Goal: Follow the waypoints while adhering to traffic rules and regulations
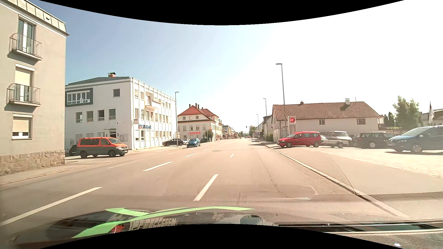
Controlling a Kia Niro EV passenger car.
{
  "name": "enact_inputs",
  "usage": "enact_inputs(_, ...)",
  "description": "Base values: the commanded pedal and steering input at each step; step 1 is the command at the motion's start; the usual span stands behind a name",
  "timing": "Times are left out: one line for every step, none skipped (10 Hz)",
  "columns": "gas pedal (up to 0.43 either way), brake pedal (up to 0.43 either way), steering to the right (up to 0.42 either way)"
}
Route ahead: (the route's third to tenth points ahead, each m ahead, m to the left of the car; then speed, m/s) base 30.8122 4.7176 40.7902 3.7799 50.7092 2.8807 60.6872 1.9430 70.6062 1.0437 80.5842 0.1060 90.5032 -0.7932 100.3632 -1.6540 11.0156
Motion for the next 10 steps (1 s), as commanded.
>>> enact_inputs(0.15,0.0,-0.017)
enact_inputs(0.15,0.0,-0.016)
enact_inputs(0.15,0.0,-0.016)
enact_inputs(0.15,0.0,-0.016)
enact_inputs(0.15,0.0,-0.015)
enact_inputs(0.15,0.0,-0.01)
enact_inputs(0.15,0.0,-0.005)
enact_inputs(0.15,0.0,-0.003)
enact_inputs(0.15,0.0,-0.001)
enact_inputs(0.15,0.0,0.0)
